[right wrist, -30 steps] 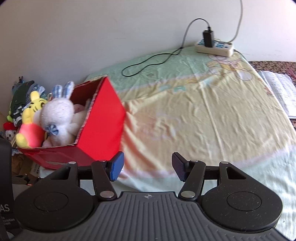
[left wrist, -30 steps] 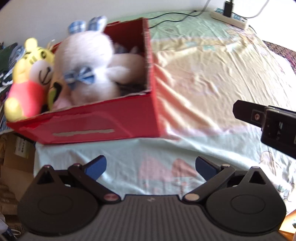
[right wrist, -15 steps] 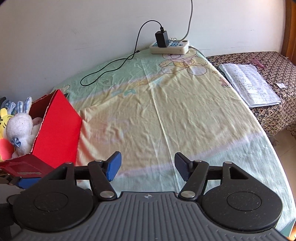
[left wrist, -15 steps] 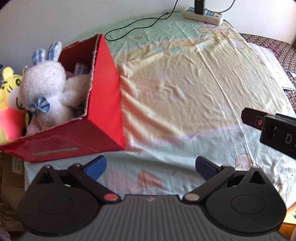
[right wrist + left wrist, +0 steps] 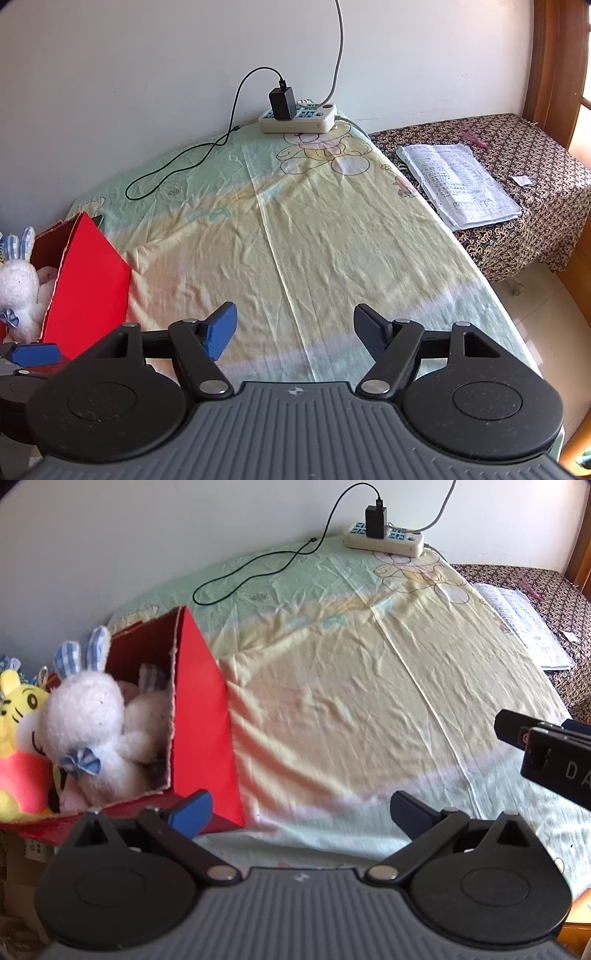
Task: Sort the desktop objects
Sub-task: 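Raise the right gripper out of the box and sweep it over the bed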
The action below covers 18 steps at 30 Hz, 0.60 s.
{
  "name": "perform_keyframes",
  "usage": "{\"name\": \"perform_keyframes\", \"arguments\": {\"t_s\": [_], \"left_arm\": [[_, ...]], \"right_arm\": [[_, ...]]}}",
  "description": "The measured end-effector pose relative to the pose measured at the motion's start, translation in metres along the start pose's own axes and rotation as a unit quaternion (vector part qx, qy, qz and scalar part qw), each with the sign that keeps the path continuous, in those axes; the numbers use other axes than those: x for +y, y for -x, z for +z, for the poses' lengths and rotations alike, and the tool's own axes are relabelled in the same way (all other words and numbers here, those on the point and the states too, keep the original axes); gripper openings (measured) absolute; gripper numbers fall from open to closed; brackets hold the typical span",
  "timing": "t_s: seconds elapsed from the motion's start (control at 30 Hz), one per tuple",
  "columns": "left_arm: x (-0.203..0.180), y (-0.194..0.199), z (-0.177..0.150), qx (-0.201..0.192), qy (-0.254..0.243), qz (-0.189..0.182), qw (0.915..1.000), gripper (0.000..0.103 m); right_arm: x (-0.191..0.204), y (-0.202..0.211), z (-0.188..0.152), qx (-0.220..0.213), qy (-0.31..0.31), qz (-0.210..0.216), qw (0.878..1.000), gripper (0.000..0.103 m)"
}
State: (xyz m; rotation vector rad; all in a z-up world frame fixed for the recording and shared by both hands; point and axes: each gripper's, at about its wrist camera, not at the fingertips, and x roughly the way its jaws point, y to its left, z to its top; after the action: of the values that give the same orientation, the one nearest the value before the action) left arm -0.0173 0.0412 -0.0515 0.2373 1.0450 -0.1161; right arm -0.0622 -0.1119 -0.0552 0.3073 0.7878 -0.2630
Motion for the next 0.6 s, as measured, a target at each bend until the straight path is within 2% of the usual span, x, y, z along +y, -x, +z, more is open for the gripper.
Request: {"name": "perform_keyframes", "arguments": {"t_s": [0.17,0.6], "left_arm": [[0.02,0.008,0.003,-0.011,0.002,0.0,0.9999,0.102],[0.089,0.024,-0.001,-0.026,0.043,0.002,0.9987,0.102]], "right_arm": [[0.019,0.005,0.004,-0.013,0.002,-0.002,1.0,0.075],[0.088,0.02,0.009,-0.03,0.027,0.028,0.999,0.075]]}}
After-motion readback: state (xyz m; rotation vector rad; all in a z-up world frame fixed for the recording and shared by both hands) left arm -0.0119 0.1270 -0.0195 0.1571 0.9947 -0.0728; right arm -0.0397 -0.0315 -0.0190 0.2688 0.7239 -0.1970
